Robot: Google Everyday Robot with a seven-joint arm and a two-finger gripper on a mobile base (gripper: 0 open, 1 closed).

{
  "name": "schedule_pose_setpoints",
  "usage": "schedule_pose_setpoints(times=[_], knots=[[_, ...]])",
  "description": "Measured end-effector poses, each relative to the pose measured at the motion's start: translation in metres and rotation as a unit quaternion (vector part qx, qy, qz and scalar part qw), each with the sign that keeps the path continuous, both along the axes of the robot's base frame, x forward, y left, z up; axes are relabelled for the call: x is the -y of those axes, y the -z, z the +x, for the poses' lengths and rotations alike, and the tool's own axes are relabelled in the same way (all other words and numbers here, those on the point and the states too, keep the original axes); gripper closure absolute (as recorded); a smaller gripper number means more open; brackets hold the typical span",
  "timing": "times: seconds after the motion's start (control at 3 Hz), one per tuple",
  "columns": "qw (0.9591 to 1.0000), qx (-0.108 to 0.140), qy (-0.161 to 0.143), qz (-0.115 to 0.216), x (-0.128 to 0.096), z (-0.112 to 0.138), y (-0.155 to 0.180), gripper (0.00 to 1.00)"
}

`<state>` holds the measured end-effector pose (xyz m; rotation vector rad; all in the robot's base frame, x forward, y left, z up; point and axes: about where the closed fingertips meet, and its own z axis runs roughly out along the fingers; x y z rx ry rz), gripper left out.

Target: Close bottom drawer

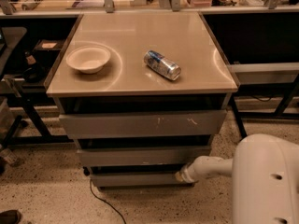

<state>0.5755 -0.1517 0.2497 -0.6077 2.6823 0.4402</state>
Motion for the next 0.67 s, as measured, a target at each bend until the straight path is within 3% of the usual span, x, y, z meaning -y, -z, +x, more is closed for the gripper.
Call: schedule_pose_setpoints(times=[0.33, 0.67], knots=[[0.9927, 0.025, 0.115, -0.028, 0.062, 0.011, -0.070, 1.00], [0.9832, 0.046, 0.174, -0.027, 0.092, 0.009, -0.108, 0.82]])
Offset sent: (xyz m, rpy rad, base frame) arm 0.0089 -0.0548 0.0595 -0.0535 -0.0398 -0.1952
